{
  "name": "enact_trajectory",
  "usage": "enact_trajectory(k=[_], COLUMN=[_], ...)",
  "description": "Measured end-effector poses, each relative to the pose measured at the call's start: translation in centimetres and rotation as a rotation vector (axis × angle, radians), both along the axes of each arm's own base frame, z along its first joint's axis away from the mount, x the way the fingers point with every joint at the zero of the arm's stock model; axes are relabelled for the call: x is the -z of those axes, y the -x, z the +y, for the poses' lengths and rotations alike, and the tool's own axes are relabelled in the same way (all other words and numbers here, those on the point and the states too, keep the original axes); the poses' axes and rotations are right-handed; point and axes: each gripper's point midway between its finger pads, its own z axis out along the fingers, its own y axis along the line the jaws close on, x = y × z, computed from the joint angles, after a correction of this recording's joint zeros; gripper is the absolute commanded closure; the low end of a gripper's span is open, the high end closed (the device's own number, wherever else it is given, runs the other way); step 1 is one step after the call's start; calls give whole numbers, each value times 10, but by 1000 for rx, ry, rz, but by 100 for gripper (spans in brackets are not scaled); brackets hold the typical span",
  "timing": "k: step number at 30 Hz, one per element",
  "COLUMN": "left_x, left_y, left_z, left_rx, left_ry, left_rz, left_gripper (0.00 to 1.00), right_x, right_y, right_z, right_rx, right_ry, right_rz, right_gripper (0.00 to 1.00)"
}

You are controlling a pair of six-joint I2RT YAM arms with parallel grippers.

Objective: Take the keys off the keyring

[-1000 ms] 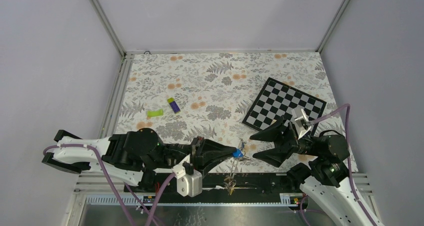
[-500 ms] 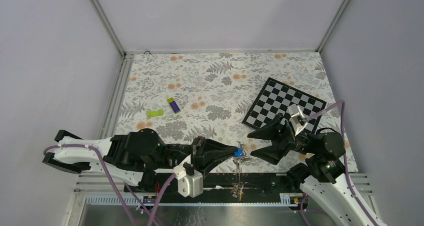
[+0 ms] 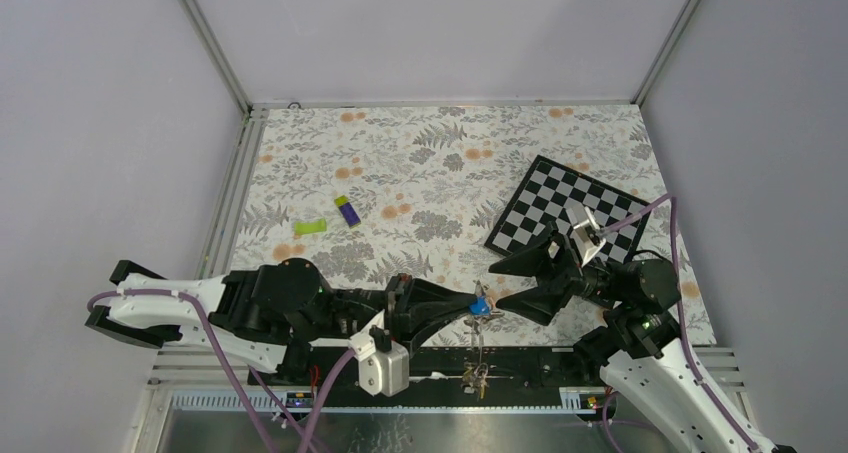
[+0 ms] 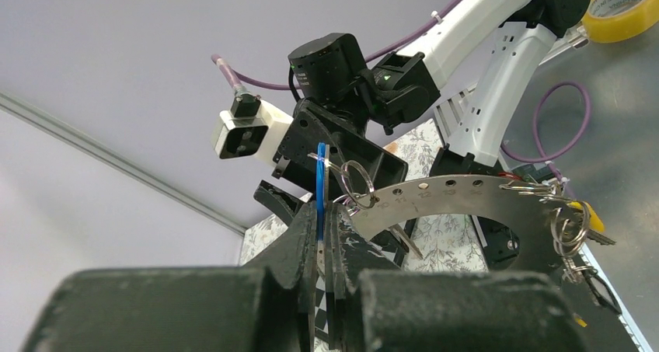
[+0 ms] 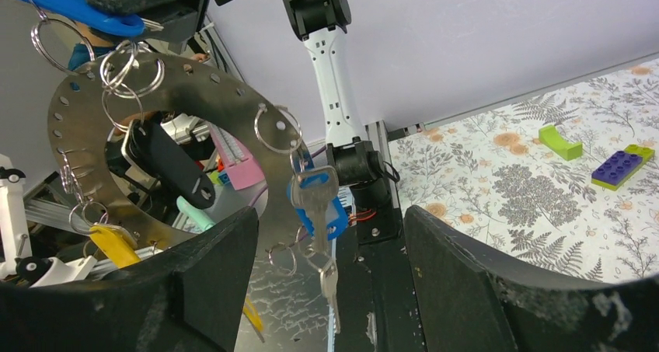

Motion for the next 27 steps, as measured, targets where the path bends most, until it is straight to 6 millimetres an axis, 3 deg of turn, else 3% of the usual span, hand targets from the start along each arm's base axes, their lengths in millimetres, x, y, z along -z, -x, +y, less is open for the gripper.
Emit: enact_trajectory(k=[22,27], left_x=[-1,4], left_y=[0,0], left_z=[-12,-17], left_rx=[-11,-12], left_ry=[11,-2], left_rz=[-7,-12], left_gripper=[100,100], right_x=[6,5], right_y=[6,5], right_z=[0,0], right_rx=[-37,-32], right_ry=[7,6], right_rz=[-7,-7], right_gripper=[22,31])
